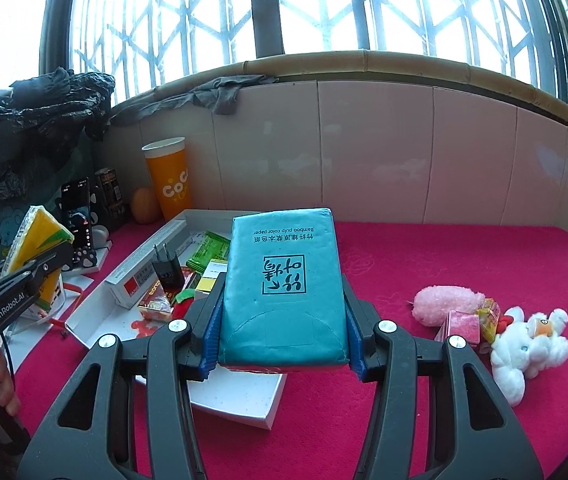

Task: Organize objects
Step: 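Lower yellow-green box into tray with left gripper while right releases teal tissue pack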

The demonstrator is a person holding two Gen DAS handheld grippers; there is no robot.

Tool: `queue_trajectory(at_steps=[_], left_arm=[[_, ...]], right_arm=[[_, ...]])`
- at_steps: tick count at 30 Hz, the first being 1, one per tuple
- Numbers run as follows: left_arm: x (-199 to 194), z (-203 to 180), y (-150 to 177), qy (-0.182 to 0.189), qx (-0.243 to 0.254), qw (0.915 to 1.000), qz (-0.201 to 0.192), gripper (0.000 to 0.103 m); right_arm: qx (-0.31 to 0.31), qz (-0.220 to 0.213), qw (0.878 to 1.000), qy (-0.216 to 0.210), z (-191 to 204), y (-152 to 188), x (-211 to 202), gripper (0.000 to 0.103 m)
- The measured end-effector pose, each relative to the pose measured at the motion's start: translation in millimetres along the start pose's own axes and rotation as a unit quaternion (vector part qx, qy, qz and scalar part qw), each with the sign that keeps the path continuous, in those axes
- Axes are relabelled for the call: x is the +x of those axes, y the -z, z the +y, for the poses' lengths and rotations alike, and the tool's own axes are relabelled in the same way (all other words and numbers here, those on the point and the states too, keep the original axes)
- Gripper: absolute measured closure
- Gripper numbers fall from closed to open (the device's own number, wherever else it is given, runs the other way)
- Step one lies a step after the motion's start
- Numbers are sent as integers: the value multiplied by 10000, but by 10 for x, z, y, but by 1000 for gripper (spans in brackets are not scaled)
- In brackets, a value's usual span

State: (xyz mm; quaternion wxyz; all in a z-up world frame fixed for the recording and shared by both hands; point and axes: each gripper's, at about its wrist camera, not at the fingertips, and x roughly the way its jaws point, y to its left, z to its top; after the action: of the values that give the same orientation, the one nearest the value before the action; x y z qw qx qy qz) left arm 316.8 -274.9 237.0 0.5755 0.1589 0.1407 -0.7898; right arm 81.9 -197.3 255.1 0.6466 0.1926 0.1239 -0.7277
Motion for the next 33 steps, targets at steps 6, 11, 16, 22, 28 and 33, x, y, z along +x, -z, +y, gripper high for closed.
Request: queue_trajectory(at_steps=[6, 11, 16, 22, 28, 33], left_arm=[[276, -66, -67, 329, 54, 9983, 488, 80], [579, -183, -214, 664, 100, 9938, 883, 80], [839, -270, -354, 730, 175, 9908, 1126, 79], [1191, -286, -421, 788, 131, 9861, 1461, 65], [1256, -80, -381, 323, -307, 9894, 1381, 15], [1139, 28, -359, 236, -629, 9905, 1200, 0]], right_arm=[[95, 318, 9994, -111, -8, -48, 150, 54], [86, 591, 9979, -244, 43, -214, 374, 53], [253, 1073, 9914, -705, 105, -483, 781, 53], [348, 1476, 9853, -790, 247, -505, 1207, 53], [423, 1323, 9882, -639, 260, -463, 1279, 36], [736, 1156, 9885, -634, 70, -420, 1195, 8]])
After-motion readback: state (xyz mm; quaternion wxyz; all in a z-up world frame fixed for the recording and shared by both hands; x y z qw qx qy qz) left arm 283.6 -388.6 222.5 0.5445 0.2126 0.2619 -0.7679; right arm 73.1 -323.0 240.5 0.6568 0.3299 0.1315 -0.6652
